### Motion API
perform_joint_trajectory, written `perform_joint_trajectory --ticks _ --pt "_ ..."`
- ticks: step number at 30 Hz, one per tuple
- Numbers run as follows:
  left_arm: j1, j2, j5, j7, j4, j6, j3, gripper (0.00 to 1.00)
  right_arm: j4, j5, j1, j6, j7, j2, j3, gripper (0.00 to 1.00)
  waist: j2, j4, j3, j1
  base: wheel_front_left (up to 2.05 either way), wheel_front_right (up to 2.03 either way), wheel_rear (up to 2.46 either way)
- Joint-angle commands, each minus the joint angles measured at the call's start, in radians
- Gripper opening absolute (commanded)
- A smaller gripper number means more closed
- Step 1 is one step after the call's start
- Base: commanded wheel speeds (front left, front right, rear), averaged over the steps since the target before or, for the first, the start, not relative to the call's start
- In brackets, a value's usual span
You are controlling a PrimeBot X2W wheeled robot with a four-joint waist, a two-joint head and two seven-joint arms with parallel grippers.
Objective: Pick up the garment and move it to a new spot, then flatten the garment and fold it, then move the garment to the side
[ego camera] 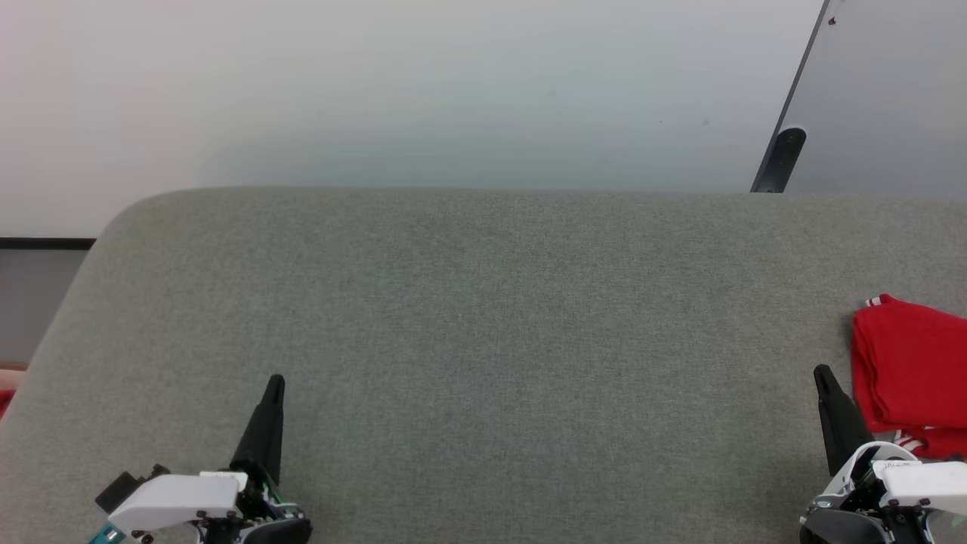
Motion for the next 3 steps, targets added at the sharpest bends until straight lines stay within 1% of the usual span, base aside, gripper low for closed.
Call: perform_joint_trajectory --ticks 1,3 --pt "-0.011 0.000 0.002 0.002 0.001 -0.007 0.003 0.00 0.001 0.005 -0.003 0.000 -0.002 0.003 0.004 0.00 0.0000 0.000 0.000 0.0000 0.00 0.00 0.00" --pt "-0.011 0.000 0.002 0.002 0.001 -0.007 0.003 0.00 0.001 0.005 -0.003 0.000 -0.002 0.003 0.004 0.00 0.0000 0.000 0.000 0.0000 0.00 0.00 0.00"
